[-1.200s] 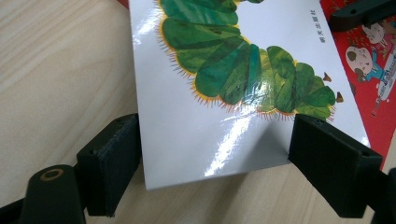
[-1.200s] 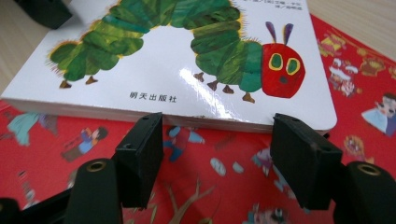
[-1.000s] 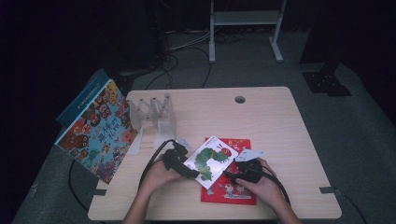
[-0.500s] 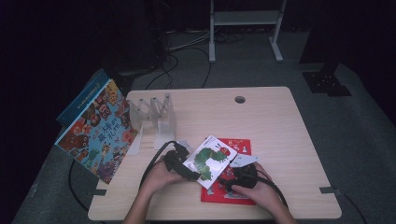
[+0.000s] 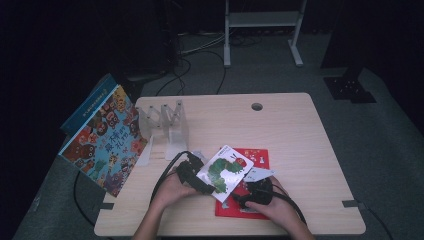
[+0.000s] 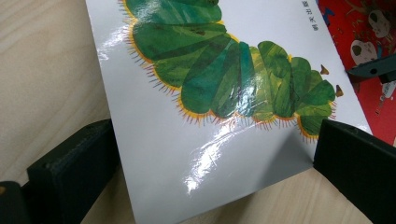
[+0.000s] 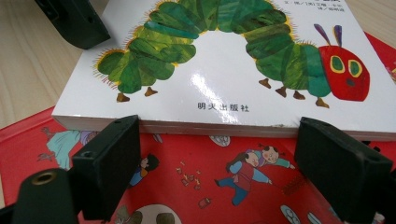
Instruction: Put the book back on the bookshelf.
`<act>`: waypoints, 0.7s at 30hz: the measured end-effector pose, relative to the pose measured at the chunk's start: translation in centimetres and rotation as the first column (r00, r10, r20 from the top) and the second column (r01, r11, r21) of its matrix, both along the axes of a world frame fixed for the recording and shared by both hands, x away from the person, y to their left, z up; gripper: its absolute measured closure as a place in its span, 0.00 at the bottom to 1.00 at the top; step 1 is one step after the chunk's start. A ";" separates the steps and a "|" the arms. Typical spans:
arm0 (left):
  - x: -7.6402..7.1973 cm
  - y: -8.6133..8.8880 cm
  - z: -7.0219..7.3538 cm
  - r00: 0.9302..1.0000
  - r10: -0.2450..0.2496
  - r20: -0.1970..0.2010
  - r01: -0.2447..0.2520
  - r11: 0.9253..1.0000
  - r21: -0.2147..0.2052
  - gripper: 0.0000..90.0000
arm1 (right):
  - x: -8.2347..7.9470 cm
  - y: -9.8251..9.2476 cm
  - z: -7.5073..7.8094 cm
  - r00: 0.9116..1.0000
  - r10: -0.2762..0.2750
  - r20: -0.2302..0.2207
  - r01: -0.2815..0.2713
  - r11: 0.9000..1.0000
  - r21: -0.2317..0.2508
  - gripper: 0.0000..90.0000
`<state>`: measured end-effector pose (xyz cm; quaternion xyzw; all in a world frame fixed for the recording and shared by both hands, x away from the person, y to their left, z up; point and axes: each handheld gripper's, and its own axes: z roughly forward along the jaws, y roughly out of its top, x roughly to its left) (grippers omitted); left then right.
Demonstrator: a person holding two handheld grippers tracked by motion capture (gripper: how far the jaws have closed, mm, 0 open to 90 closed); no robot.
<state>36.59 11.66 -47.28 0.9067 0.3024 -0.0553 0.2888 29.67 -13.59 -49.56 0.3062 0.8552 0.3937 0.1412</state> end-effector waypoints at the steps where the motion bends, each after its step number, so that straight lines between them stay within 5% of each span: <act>1: 0.0 0.0 0.0 1.000 -0.003 -0.001 0.003 1.000 0.001 0.00 | 0.0 0.0 0.0 1.000 0.000 0.000 0.000 1.000 0.002 0.15; 21: -0.7 0.6 3.0 0.998 0.011 0.068 -0.004 0.995 -0.103 0.04 | -0.1 -0.1 -0.1 1.000 -0.005 0.000 0.005 1.000 0.005 0.14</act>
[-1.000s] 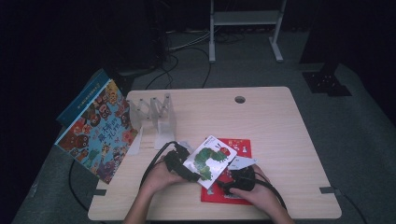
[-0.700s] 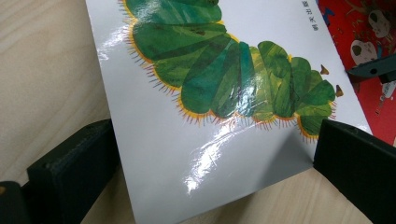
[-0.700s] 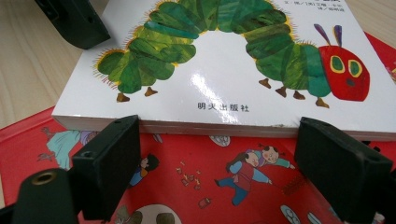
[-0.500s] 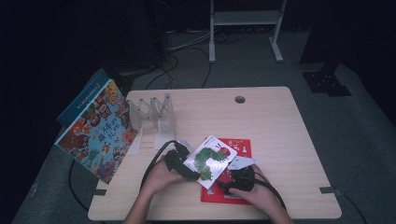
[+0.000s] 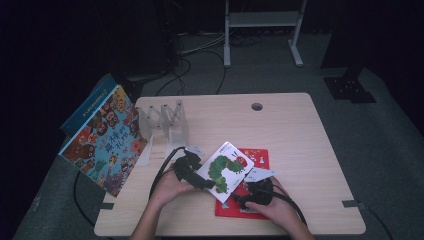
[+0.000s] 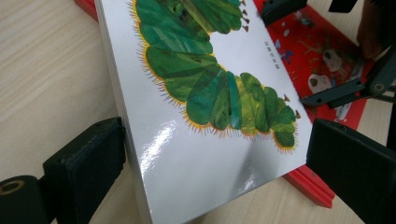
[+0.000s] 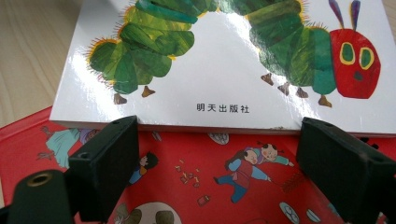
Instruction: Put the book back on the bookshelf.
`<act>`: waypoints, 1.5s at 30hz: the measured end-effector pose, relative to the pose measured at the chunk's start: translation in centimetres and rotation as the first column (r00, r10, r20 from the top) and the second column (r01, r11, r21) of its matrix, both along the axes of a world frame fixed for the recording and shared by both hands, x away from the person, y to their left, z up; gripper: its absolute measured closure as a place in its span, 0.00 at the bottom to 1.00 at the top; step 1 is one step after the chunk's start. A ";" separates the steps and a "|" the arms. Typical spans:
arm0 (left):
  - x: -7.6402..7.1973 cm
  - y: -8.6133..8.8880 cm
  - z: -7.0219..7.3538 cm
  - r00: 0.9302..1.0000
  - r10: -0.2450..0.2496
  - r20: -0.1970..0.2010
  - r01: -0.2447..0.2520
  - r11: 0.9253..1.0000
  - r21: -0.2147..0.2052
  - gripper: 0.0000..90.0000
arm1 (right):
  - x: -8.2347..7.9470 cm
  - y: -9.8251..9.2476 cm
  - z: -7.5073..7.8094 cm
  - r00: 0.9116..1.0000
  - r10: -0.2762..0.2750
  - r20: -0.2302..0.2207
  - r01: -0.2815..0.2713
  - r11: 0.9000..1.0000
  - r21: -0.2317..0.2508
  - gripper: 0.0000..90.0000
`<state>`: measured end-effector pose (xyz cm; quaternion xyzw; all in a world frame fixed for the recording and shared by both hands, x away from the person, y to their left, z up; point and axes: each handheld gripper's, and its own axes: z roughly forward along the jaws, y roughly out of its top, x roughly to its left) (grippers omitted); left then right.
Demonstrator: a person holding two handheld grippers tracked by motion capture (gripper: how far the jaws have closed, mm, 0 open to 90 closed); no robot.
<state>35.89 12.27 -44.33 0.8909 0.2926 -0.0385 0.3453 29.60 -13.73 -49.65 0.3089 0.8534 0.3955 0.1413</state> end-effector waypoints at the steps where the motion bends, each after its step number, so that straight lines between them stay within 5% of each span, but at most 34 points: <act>1: -0.1 0.0 0.2 1.000 0.000 0.004 0.000 1.000 -0.004 0.05 | 0.0 0.0 0.0 1.000 0.001 0.001 -0.001 1.000 0.001 0.13; 15: -1.4 0.2 3.5 0.996 -0.042 0.075 0.051 0.990 -0.133 0.15 | -0.2 0.0 -0.1 1.000 -0.021 -0.002 0.021 1.000 0.008 0.12; 27: -2.0 -0.3 4.9 0.991 -0.057 0.124 0.070 0.992 -0.102 0.30 | -0.2 -0.1 -0.1 1.000 -0.021 0.000 0.021 1.000 0.006 0.12; 45: -2.3 -0.5 5.6 0.993 -0.059 0.107 0.071 0.991 -0.110 0.51 | -0.4 -0.2 -0.1 1.000 -0.019 0.003 0.019 1.000 0.014 0.12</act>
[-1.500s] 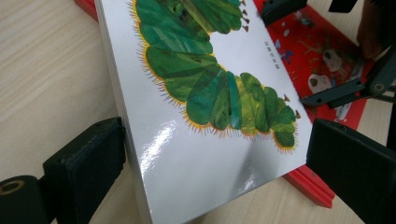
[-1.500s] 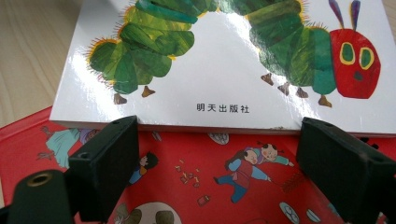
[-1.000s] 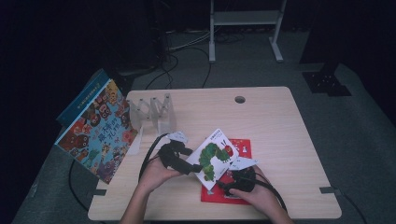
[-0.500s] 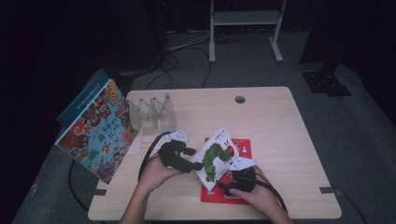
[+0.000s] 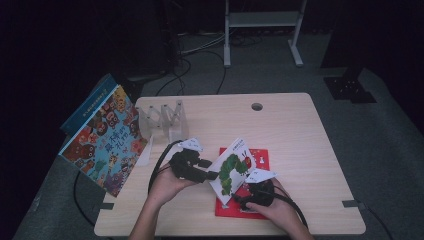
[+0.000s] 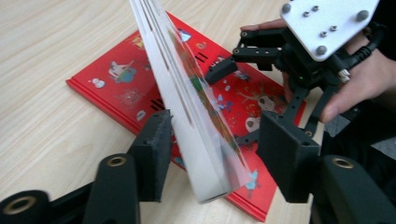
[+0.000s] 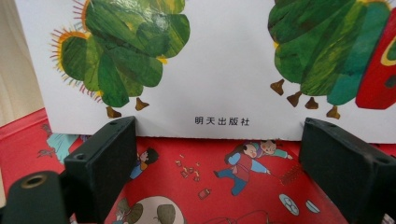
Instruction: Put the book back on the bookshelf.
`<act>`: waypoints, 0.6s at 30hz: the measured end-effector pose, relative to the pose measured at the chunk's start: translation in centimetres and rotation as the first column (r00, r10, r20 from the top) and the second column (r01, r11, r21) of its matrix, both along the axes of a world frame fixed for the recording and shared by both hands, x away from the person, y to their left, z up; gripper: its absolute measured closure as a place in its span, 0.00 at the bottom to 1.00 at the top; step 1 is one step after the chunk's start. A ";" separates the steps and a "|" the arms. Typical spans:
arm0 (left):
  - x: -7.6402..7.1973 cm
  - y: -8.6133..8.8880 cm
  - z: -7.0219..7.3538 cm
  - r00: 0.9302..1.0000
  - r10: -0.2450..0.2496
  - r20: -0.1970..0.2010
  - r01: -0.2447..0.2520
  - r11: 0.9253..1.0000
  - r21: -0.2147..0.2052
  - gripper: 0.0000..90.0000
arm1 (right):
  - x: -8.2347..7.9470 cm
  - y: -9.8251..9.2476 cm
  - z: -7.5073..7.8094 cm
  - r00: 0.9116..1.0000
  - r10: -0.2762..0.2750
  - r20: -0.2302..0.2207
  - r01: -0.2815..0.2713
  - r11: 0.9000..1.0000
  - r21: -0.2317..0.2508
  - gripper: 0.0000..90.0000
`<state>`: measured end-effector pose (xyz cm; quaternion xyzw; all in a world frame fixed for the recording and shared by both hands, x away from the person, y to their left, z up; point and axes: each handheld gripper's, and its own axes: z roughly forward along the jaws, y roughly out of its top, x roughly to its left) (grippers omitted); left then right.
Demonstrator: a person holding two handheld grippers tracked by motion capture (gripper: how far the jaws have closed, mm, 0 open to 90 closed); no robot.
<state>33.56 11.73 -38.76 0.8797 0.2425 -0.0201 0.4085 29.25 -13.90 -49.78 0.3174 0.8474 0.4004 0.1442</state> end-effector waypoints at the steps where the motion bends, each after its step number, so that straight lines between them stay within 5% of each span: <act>1: 0.0 -0.2 -0.1 1.000 -0.012 -0.008 0.012 1.000 0.002 0.51 | 0.0 0.0 0.0 1.000 0.002 0.001 -0.002 1.000 0.002 0.12; 18: 0.3 -3.1 0.1 0.999 0.001 0.041 -0.006 0.992 0.125 0.72 | 0.0 0.1 0.0 1.000 0.003 0.005 -0.003 1.000 -0.002 0.14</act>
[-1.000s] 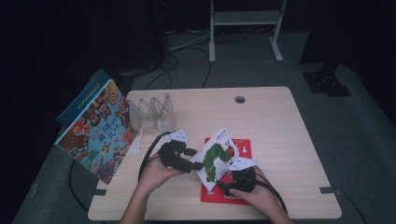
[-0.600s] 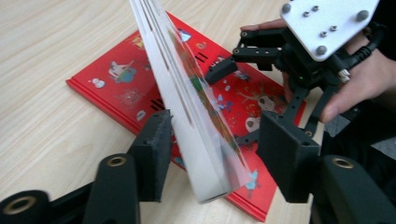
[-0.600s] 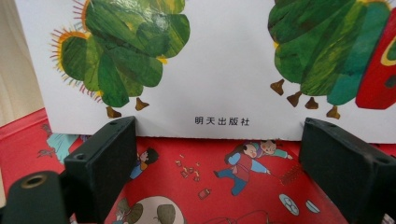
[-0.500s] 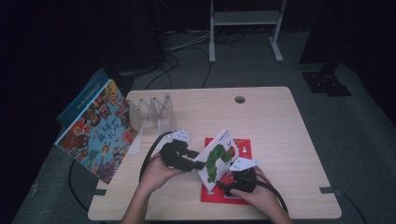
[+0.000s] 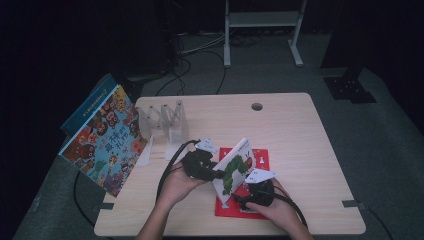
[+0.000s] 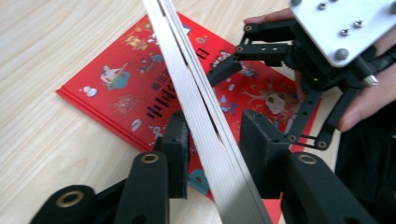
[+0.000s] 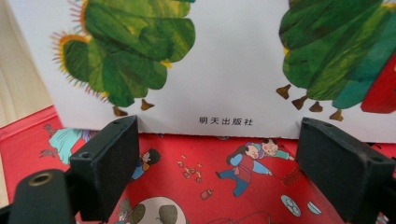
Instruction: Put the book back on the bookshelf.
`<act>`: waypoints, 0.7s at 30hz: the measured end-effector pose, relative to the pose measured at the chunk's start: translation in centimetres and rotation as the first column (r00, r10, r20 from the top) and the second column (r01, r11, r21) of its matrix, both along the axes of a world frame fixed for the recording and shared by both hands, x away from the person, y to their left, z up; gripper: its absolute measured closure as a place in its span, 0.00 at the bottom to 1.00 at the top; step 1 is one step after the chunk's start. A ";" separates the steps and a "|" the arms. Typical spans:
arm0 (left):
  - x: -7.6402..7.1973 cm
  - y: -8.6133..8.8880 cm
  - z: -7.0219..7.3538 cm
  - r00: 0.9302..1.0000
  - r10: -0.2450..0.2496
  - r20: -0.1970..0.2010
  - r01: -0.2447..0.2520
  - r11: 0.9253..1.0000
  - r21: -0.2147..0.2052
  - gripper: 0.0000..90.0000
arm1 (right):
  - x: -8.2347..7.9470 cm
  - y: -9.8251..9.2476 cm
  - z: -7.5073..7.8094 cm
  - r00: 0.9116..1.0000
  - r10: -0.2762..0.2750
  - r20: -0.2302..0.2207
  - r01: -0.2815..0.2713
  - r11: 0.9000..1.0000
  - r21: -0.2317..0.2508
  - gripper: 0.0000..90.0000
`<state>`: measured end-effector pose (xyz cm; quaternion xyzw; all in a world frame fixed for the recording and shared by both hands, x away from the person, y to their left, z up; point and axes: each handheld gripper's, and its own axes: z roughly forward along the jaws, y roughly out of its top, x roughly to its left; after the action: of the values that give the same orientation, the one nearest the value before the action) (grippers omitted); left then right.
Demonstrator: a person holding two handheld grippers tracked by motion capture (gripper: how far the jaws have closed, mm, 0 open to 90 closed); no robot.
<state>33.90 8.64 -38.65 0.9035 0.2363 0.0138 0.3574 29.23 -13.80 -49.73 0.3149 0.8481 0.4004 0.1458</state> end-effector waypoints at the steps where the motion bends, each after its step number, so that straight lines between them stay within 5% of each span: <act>1: 0.0 0.0 0.0 1.000 0.006 -0.002 -0.006 1.000 -0.006 0.73 | 0.0 0.0 0.0 1.000 0.001 0.000 -0.001 1.000 0.001 0.15; 7: 0.3 0.0 0.9 1.000 -0.016 0.021 0.015 0.999 0.031 0.82 | 0.1 -0.1 0.0 1.000 0.005 0.001 -0.005 1.000 0.001 0.16; 11: 0.5 -0.1 1.1 0.999 -0.029 0.019 0.028 0.998 0.059 0.83 | 0.2 -0.5 0.1 1.000 0.003 0.009 -0.003 1.000 0.012 0.26; 15: 0.6 -0.2 1.2 0.999 -0.040 0.015 0.039 0.996 0.074 0.83 | 0.9 -2.1 0.5 0.999 -0.041 0.013 0.041 0.999 -0.009 0.29; 21: 0.9 -0.5 1.1 0.999 -0.049 -0.001 0.049 0.996 0.080 0.79 | 2.4 -6.2 1.5 0.987 -0.158 0.038 0.158 0.987 0.010 0.31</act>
<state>34.85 8.15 -37.51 0.9225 0.2132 0.0150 0.3215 31.60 -20.02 -48.24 0.3738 0.8161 0.3965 0.1925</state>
